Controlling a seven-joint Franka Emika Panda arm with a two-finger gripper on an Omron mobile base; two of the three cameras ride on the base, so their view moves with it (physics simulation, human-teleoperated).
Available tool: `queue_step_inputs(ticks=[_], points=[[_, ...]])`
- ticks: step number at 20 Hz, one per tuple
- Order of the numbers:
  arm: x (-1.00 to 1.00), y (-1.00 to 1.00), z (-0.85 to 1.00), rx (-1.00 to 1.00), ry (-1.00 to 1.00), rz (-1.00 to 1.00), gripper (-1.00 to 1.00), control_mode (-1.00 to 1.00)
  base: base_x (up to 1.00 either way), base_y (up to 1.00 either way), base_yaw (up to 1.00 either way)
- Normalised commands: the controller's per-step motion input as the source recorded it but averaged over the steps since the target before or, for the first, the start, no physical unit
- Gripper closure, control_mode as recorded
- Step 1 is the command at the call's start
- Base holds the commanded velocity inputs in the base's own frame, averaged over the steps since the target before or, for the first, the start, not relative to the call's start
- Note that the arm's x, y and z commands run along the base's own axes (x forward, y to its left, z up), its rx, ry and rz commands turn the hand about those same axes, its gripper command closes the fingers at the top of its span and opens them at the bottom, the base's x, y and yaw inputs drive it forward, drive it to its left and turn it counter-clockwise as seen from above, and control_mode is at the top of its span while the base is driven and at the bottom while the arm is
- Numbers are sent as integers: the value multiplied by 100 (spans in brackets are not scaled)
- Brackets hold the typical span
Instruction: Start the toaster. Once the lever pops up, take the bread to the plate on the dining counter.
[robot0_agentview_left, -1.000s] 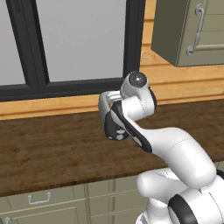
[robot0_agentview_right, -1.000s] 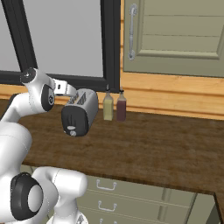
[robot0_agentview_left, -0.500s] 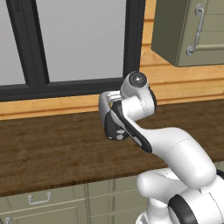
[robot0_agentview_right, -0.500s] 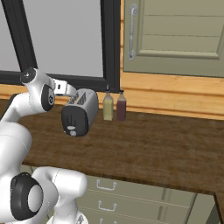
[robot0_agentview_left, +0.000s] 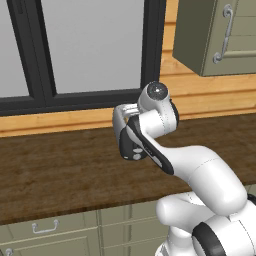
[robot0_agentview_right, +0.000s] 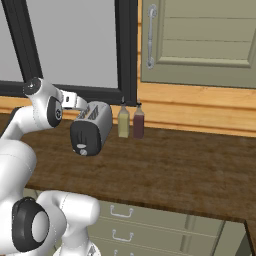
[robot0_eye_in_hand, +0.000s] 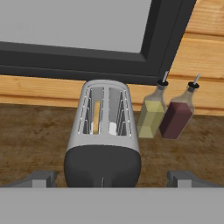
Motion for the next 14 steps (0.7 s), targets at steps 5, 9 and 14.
queue_step_inputs(ticks=[5, 9, 14], points=[[0, 0, 0, 0, 0, 0, -100, -100, 0, 0, 0], [0, 0, 0, 0, 0, 0, -100, -100, 0, 0, 0], [0, 0, 0, 0, 0, 0, -100, -100, 0, 0, 0]])
